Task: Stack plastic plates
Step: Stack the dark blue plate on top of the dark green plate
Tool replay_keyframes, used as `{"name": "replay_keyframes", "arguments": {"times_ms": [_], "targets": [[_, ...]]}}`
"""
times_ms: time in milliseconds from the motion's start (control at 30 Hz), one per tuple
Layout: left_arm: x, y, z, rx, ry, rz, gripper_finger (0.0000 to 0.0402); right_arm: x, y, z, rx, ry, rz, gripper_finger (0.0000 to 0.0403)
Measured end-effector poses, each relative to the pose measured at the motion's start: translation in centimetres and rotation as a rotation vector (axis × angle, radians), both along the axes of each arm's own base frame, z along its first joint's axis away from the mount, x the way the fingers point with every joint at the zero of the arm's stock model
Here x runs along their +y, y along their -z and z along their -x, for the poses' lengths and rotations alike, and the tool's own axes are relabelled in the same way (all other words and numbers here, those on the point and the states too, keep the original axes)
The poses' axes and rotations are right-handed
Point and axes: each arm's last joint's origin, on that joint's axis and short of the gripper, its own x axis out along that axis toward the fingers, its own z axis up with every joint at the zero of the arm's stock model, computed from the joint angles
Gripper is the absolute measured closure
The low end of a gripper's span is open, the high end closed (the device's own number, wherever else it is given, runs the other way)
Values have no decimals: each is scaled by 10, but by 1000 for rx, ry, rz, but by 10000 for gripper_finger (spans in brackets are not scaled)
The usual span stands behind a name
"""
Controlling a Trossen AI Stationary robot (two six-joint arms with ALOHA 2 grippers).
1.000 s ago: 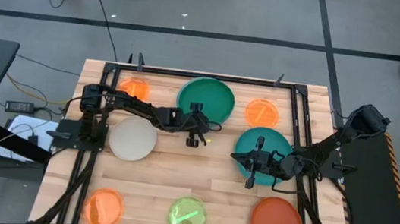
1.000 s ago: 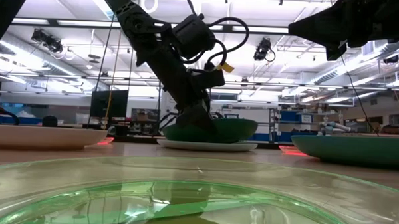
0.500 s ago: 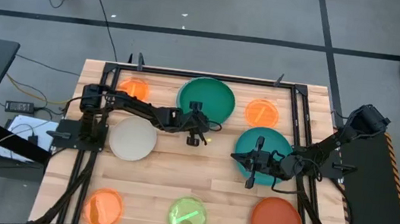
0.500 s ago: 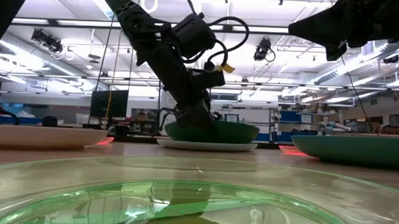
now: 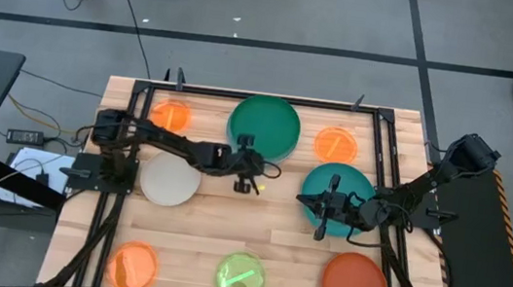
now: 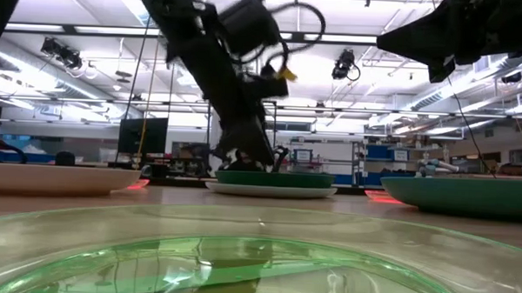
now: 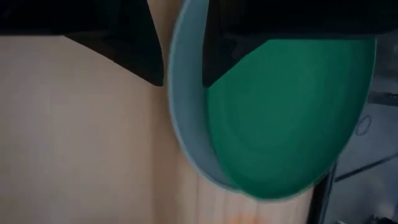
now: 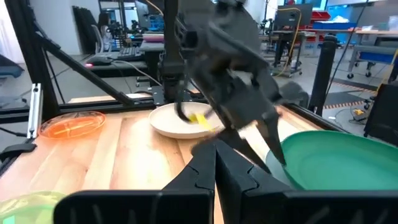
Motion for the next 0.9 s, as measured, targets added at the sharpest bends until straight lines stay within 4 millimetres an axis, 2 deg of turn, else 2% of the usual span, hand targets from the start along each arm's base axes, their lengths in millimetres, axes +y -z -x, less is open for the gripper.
{"name": "replay_keyframes", "arguments": {"times_ms": [100, 233, 367, 500, 633, 767, 900], "targets": [[-21, -20, 12, -15, 15, 81, 283, 13, -13, -9, 60, 13, 42, 392], [-55, -44, 33, 11, 91, 150, 283, 40, -46, -28, 303, 59, 101, 392], [-84, -64, 53, 11, 154, 181, 283, 63, -63, -46, 513, 119, 120, 392], [-114, -77, 69, -13, 241, 206, 283, 87, -63, -66, 712, 95, 72, 392], [-137, -83, 80, -20, 325, 215, 283, 108, -54, -74, 963, 101, -81, 392], [-147, -83, 84, -17, 363, 209, 283, 126, -51, -68, 1129, 150, -198, 390], [-147, -83, 83, -24, 377, 197, 283, 138, -47, -63, 1115, 202, -274, 374]]}}
